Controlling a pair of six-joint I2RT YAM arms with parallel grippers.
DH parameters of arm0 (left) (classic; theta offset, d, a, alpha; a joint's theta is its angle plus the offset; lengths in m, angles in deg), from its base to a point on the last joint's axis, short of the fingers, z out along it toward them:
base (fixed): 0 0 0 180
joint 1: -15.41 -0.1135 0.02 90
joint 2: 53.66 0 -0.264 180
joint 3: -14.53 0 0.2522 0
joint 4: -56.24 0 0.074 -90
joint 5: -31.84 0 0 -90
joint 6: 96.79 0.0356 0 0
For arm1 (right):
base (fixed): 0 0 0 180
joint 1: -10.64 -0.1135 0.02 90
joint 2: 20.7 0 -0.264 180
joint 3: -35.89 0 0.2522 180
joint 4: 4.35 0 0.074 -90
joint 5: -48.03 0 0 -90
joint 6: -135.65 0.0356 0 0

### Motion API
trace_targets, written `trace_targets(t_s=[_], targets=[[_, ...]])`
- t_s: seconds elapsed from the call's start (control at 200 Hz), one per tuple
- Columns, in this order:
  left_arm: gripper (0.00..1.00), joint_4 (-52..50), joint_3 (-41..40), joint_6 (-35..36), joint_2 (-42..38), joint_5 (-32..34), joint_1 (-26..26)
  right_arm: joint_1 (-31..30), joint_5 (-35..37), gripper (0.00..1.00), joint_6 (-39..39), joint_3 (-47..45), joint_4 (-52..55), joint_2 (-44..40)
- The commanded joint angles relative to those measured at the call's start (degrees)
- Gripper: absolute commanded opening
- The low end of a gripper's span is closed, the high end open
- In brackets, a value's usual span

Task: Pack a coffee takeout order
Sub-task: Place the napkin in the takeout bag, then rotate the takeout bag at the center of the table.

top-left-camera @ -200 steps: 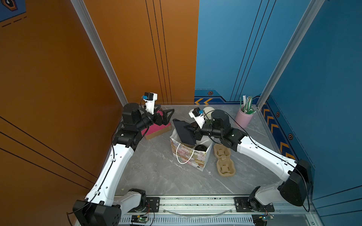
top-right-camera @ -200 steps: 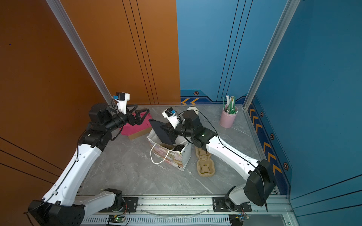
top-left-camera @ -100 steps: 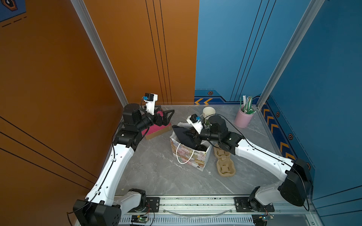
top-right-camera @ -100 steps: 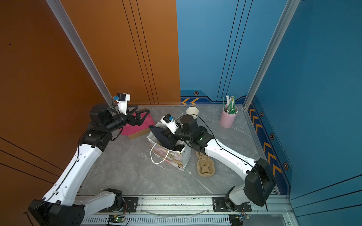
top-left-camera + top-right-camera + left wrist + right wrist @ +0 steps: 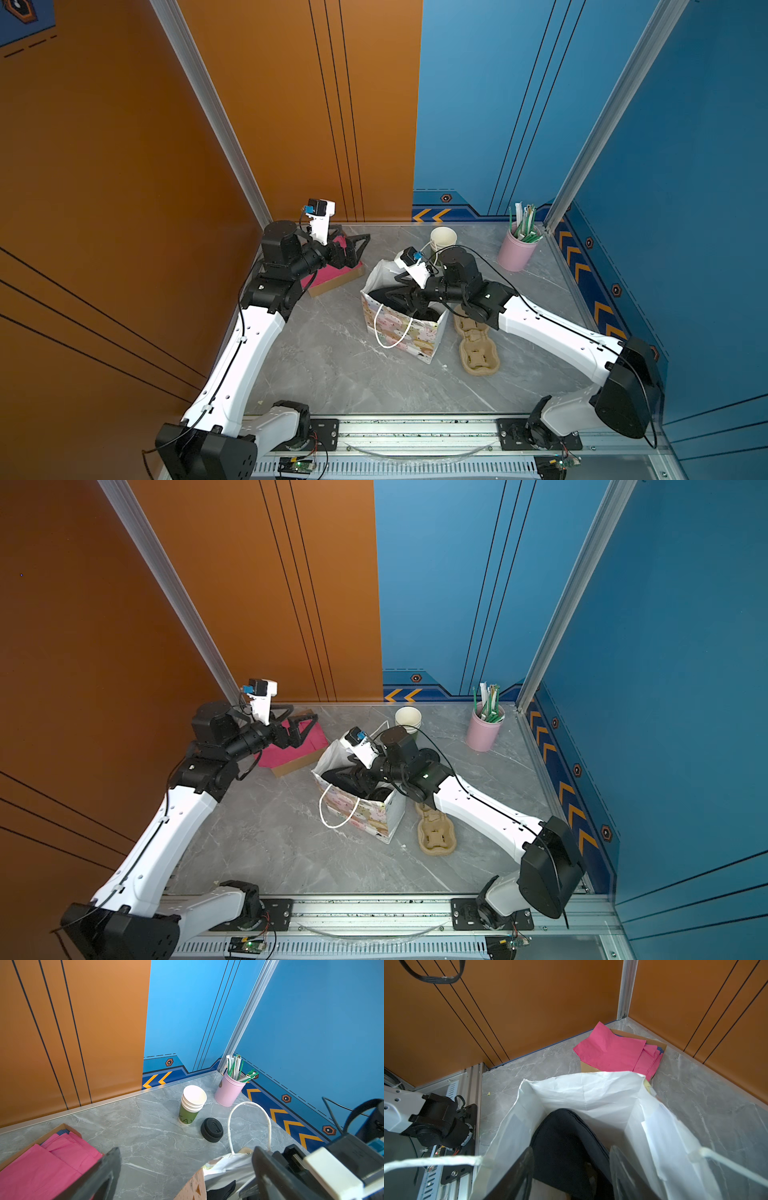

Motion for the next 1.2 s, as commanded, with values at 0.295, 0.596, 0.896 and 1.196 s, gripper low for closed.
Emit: trace_targets(t_s=[0.295, 0.596, 0.896, 1.196], targets=[[0.98, -13.16, 3.75, 7.01, 1.23, 1.95, 2.04, 0.05, 8.77, 0.84, 2.9, 6.58, 7.65, -14.36], [0.74, -29.98, 13.07, 12.1, 8.67, 8.32, 8.64, 3.3, 23.72, 0.95, 4.66, 10.87, 29.02, -17.99], [0.58, -37.33, 17.12, 12.46, 13.96, 15.89, 13.73, 10.11, 15.37, 0.96, 4.94, 16.0, 42.53, -13.72], [0.24, -37.66, 16.72, 9.3, 15.43, 17.92, 14.36, 10.34, 14.68, 0.95, 4.79, 18.49, 44.67, -9.17]])
